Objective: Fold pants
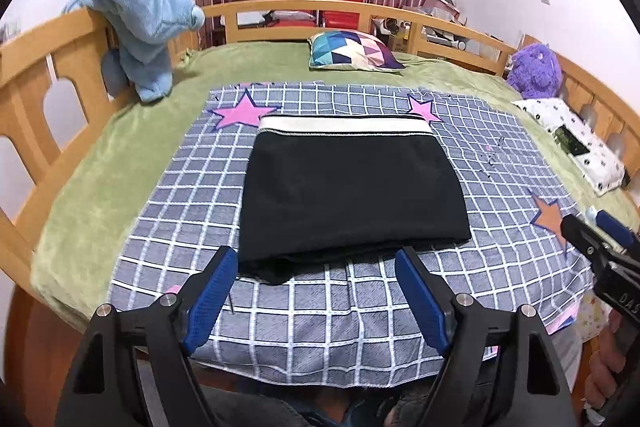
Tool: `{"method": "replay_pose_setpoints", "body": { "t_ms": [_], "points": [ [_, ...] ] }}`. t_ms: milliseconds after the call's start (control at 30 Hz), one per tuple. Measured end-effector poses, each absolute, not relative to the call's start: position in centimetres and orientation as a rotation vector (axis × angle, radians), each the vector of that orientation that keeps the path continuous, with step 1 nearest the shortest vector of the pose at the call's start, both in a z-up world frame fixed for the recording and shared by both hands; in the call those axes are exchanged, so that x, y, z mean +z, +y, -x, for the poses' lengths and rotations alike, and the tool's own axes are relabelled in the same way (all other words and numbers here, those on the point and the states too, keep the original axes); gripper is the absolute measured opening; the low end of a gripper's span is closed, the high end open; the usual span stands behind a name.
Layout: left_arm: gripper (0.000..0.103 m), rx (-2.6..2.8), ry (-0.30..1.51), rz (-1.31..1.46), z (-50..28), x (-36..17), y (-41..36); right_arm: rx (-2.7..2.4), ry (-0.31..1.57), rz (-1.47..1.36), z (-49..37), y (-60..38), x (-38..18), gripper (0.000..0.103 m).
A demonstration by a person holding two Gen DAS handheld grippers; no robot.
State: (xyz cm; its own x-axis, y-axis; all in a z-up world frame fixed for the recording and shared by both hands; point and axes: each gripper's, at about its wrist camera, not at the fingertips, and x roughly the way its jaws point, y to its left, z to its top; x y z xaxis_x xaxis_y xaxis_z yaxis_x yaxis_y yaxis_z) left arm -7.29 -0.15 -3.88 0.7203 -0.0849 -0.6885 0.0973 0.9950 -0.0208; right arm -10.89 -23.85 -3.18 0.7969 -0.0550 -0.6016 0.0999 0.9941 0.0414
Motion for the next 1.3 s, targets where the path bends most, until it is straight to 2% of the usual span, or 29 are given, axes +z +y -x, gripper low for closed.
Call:
{"method": "replay_pose_setpoints", "body": {
  "t_ms": [33, 233, 1300],
  "points": [
    [0.084, -0.09, 0.75, -0.031, 7.6, -3.6, -0.3, -0.081, 0.644, -0.076, 11.2, -24.0, -3.0, 0.096],
    [0.087, -0.089, 0.753, -0.005, 8.5, -3.0, 0.2, -0.132, 0.657, -0.043, 12.2, -24.1, -2.5, 0.097],
    [0.088, -0.075, 0.738, 0.009, 10.2, -2.5, 0.4, -0.148, 0.671, -0.017, 13.6, -21.5, -1.8, 0.097]
  ]
}}
